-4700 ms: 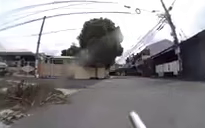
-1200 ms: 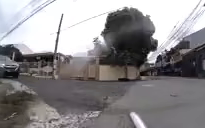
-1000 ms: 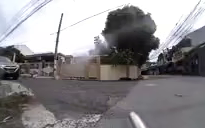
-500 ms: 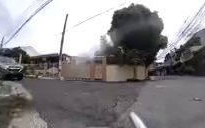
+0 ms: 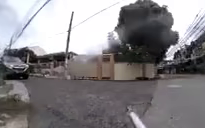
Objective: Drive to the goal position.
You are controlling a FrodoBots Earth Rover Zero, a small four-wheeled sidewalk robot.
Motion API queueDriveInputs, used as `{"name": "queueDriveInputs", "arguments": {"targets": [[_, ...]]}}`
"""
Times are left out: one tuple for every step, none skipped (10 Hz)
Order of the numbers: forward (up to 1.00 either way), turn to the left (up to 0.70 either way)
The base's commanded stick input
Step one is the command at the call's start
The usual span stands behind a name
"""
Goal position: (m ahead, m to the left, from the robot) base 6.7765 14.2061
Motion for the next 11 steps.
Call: {"name": "queueDriveInputs", "arguments": {"targets": [[0.7, 0.0], [0.7, 0.19], [0.7, 0.16], [0.7, 0.14], [0.7, 0.12], [0.7, 0.1], [0.7, 0.08], [0.7, 0.05], [0.7, 0.03], [0.7, 0.01], [0.7, 0.0]]}}
